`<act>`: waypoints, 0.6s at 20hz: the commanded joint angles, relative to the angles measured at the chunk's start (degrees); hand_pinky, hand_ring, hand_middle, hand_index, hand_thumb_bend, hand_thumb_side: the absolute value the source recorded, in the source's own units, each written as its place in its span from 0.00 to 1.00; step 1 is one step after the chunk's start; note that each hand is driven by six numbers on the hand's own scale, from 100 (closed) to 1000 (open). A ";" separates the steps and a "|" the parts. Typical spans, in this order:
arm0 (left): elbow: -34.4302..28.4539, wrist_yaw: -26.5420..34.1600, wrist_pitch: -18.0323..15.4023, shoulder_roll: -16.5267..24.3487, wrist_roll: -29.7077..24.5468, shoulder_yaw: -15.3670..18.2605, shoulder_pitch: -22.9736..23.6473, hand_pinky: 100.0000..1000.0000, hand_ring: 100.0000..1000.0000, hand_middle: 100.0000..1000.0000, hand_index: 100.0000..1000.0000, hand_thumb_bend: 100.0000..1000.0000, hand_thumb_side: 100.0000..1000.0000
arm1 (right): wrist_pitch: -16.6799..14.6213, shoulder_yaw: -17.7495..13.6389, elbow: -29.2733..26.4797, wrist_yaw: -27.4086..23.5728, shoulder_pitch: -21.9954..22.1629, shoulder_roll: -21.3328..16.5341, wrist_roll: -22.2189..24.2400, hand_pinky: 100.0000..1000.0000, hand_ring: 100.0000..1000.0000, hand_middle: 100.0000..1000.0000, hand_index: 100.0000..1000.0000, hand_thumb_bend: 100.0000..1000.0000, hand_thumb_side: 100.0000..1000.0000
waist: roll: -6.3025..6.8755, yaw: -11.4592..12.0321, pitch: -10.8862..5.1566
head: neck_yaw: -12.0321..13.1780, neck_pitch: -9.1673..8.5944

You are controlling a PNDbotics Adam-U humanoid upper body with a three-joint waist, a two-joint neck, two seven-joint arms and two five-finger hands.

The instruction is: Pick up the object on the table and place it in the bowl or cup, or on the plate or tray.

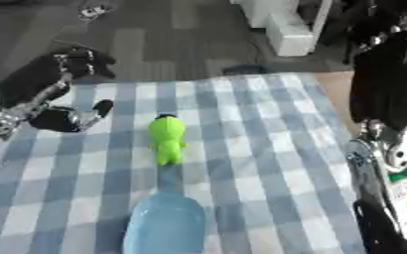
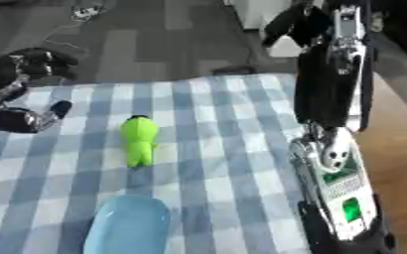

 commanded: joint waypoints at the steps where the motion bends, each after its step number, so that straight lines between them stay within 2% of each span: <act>1: 2.96 -2.89 -1.62 -0.26 -1.23 0.00 -2.47 0.85 0.72 0.77 0.74 0.11 0.87 | -0.06 0.22 -0.75 -0.32 -0.92 0.36 0.41 0.29 0.36 0.84 1.00 0.00 0.81 | 0.31 -0.30 -0.99 | 0.24 -0.68; 7: 9.67 -9.24 -3.99 -2.56 -3.20 0.04 -5.23 0.87 0.74 0.78 0.75 0.14 0.90 | -0.27 0.61 -0.75 -0.71 -1.37 1.36 0.82 0.29 0.36 0.84 1.00 0.00 0.81 | 0.38 -1.31 -0.79 | 0.95 -0.51; 12: 15.97 -13.97 -3.71 -4.71 -3.42 1.68 -7.10 0.87 0.74 0.78 0.77 0.16 0.93 | -0.61 0.76 -0.75 -0.91 -1.74 2.47 0.97 0.29 0.36 0.84 1.00 0.00 0.81 | 0.37 -2.06 -0.54 | 1.53 -0.18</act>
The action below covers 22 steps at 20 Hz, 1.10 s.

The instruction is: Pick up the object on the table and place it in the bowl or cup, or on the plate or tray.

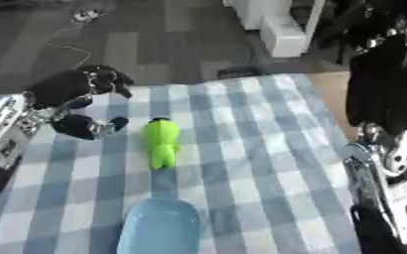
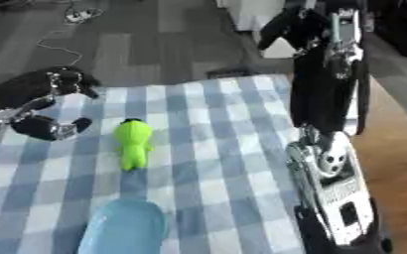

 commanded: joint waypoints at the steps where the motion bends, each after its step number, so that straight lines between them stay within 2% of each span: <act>1: 3.47 -2.56 0.22 -0.41 0.01 1.95 -2.33 0.87 0.74 0.78 0.77 0.18 0.95 | -0.31 0.14 -0.75 -0.30 -1.34 0.76 0.18 0.29 0.36 0.84 1.00 0.00 0.81 | 0.17 -0.29 -0.58 | 0.74 0.00; 5: 7.92 -5.23 0.80 -1.21 0.76 4.05 -3.36 0.90 0.75 0.79 0.78 0.21 0.96 | -0.42 0.43 -0.75 -0.45 -1.69 1.70 0.38 0.28 0.36 0.84 1.00 0.00 0.81 | 0.33 -0.92 -0.37 | 1.24 0.41; 9: 9.94 -7.46 -0.01 -1.39 1.94 4.92 -3.77 0.96 0.76 0.80 0.78 0.22 0.97 | -0.61 0.66 -0.75 -0.54 -2.01 2.52 0.58 0.28 0.36 0.84 1.00 0.00 0.81 | 0.61 -1.62 -0.16 | 1.31 0.82; 10: 10.11 -7.88 -0.42 -1.47 2.15 4.87 -3.86 0.98 0.77 0.80 0.78 0.23 0.96 | -0.67 0.69 -0.75 -0.55 -2.08 2.70 0.61 0.28 0.36 0.84 1.00 0.00 0.81 | 0.70 -1.78 -0.11 | 1.26 0.94; 11: 10.18 -8.25 -0.92 -1.53 2.29 4.75 -3.94 0.98 0.77 0.80 0.78 0.29 1.00 | -0.73 0.71 -0.75 -0.55 -2.12 2.84 0.62 0.28 0.36 0.84 1.00 0.00 0.81 | 0.76 -1.89 -0.09 | 1.23 1.06; 12: 10.10 -8.56 -1.58 -1.64 2.35 4.51 -4.06 1.00 0.77 0.80 0.78 0.23 0.95 | -0.79 0.71 -0.75 -0.55 -2.14 2.96 0.62 0.28 0.36 0.84 1.00 0.00 0.81 | 0.85 -1.99 -0.08 | 1.21 1.21; 13: 10.00 -8.73 -2.14 -1.70 2.36 4.31 -4.16 1.00 0.77 0.80 0.78 0.23 0.95 | -0.82 0.72 -0.75 -0.54 -2.16 3.04 0.62 0.28 0.36 0.84 1.00 0.00 0.81 | 0.91 -2.05 -0.08 | 1.20 1.29; 14: 9.81 -8.83 -2.84 -1.84 2.23 3.98 -4.31 1.00 0.78 0.81 0.79 0.27 0.94 | -0.85 0.73 -0.75 -0.52 -2.18 3.11 0.62 0.28 0.36 0.84 1.00 0.00 0.81 | 0.99 -2.12 -0.10 | 1.14 1.42; 22: 7.91 -7.03 -5.96 -2.33 -0.53 1.78 -5.32 1.00 0.80 0.81 0.78 0.33 0.89 | -0.89 0.88 -0.75 -0.41 -2.19 3.04 0.62 0.28 0.36 0.83 1.00 0.00 0.81 | 1.35 -2.07 -0.34 | 0.85 1.52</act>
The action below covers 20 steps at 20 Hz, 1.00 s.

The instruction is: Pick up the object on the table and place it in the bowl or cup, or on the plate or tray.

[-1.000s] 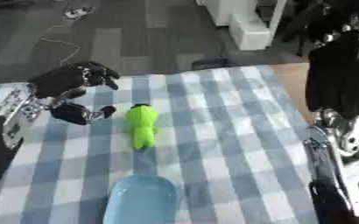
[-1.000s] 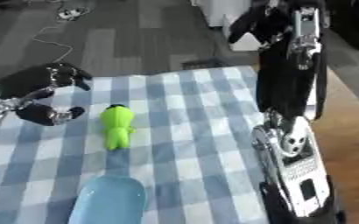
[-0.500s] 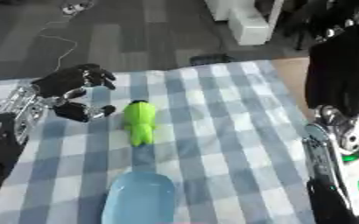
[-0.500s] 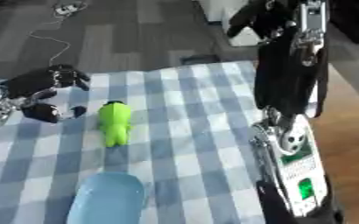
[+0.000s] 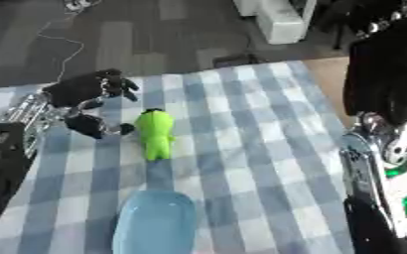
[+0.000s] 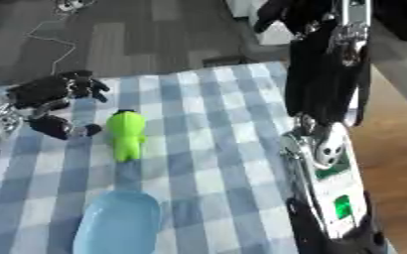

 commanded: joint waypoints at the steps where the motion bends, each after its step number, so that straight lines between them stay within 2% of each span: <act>1: -1.87 0.78 -0.80 0.54 -1.36 -0.83 -1.87 1.00 0.80 0.81 0.78 0.33 0.89 | -0.17 0.23 -0.75 -0.04 -0.93 -0.04 0.01 0.28 0.36 0.83 1.00 0.00 0.81 | 0.16 0.06 -1.01 | -0.11 -0.02; 12: -2.61 1.99 -1.14 0.01 -4.41 -1.73 -2.72 1.00 0.82 0.84 0.81 0.48 0.91 | -0.18 0.40 -0.75 -0.10 -1.05 0.16 0.14 0.28 0.36 0.83 1.00 0.00 0.81 | 0.25 -0.26 -0.97 | 0.28 0.18; 16: -2.28 2.63 -1.27 -0.09 -5.49 -1.72 -2.72 1.00 0.84 0.85 0.82 0.51 0.90 | -0.28 0.46 -0.75 -0.12 -1.20 0.47 0.15 0.28 0.36 0.83 1.00 0.00 0.81 | 0.34 -0.55 -0.89 | 0.37 0.36; 20: -2.19 2.65 -1.26 -0.07 -6.38 -1.72 -2.73 1.00 0.84 0.85 0.81 0.50 0.89 | -0.31 0.52 -0.75 -0.08 -1.29 0.78 0.16 0.28 0.36 0.83 1.00 0.00 0.81 | 0.55 -0.86 -0.84 | 0.43 0.73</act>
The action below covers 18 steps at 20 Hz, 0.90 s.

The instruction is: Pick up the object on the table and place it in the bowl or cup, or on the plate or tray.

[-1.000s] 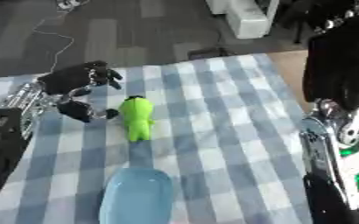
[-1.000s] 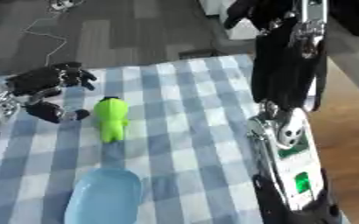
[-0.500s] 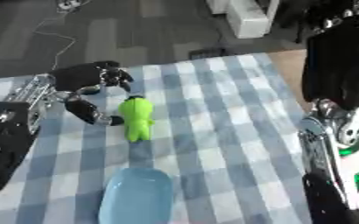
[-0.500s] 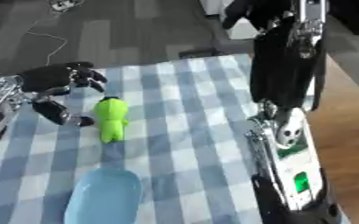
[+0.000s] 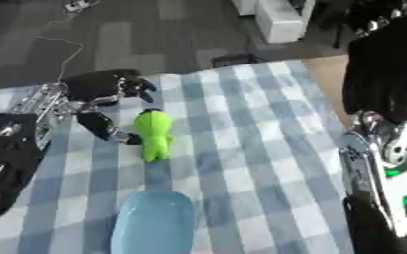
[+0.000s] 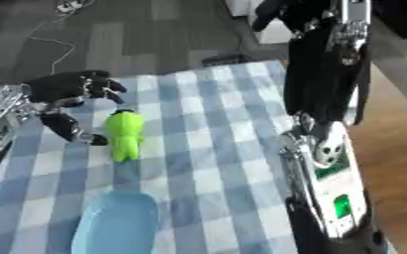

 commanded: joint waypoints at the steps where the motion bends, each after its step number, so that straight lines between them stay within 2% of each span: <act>1: -0.60 0.78 0.03 0.82 -0.70 0.10 -1.49 1.00 0.84 0.85 0.81 0.50 0.88 | -0.20 0.25 -0.75 -0.05 -1.03 0.62 0.10 0.28 0.36 0.83 1.00 0.00 0.81 | 0.24 -0.15 -0.83 | 0.29 0.67; 9: 0.42 5.99 0.52 0.56 -3.28 0.12 -1.42 1.00 0.80 0.86 0.84 0.51 0.80 | -0.33 0.45 -0.75 0.03 -1.34 1.52 0.09 0.28 0.36 0.83 1.00 0.00 0.81 | 0.76 -0.68 -0.70 | 0.19 1.13; 18: 0.29 14.07 2.00 0.43 -10.98 -0.44 -0.90 0.95 0.78 0.86 0.88 0.52 0.76 | -0.27 0.52 -0.75 0.01 -1.41 1.69 0.09 0.28 0.36 0.83 1.00 0.00 0.80 | 0.65 -0.71 -0.52 | 0.45 1.78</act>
